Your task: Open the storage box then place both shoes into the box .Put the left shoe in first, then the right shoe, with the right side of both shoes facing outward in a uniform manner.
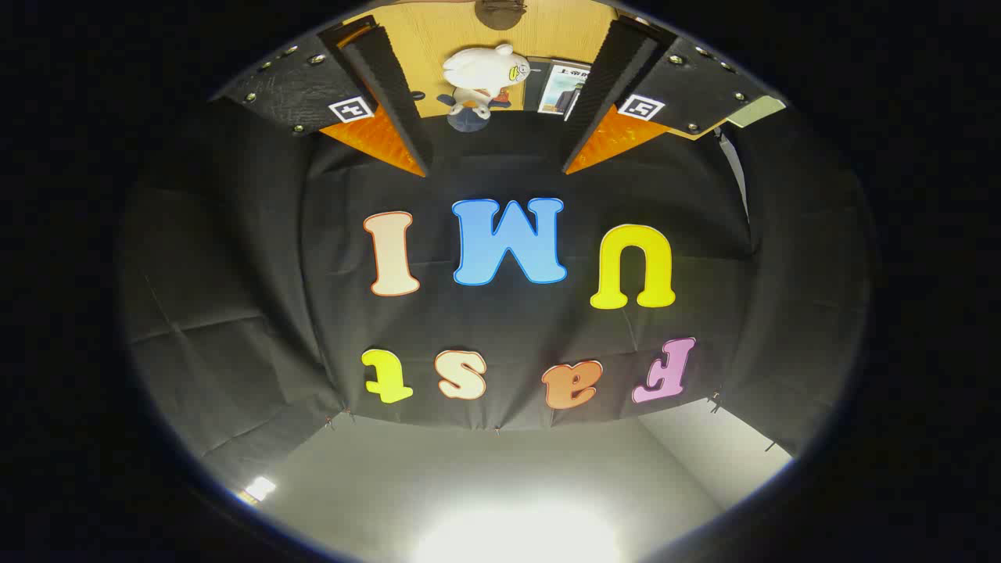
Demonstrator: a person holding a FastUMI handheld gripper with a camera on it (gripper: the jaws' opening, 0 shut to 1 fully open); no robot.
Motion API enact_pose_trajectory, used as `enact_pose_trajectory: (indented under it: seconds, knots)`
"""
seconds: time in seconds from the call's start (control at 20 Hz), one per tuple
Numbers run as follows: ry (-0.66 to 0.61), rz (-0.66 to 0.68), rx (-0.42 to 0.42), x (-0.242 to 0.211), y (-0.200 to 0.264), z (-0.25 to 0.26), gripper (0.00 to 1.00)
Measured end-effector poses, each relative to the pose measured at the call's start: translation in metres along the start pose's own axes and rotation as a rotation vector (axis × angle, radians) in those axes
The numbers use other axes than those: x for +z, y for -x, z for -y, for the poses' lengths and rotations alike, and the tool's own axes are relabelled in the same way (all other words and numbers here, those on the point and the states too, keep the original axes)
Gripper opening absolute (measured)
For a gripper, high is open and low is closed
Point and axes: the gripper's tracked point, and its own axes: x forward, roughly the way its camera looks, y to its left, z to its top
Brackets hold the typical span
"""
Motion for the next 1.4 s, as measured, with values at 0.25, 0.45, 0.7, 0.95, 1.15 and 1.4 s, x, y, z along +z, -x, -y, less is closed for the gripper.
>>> enact_pose_trajectory:
  seconds: [0.25, 0.45, 0.7, 0.95, 1.15, 1.4]
  knots:
    - [0.006, -0.016, 0.016, -0.009, -0.004, -0.013, 0.98]
    - [0.005, -0.023, 0.028, -0.012, -0.010, -0.022, 0.98]
    - [0.002, -0.026, 0.043, -0.014, -0.015, -0.028, 0.98]
    - [-0.026, -0.046, 0.066, -0.027, -0.018, -0.037, 0.98]
    - [-0.066, -0.084, 0.114, -0.050, -0.023, -0.056, 0.98]
    - [-0.110, -0.140, 0.228, -0.086, -0.032, -0.097, 0.98]
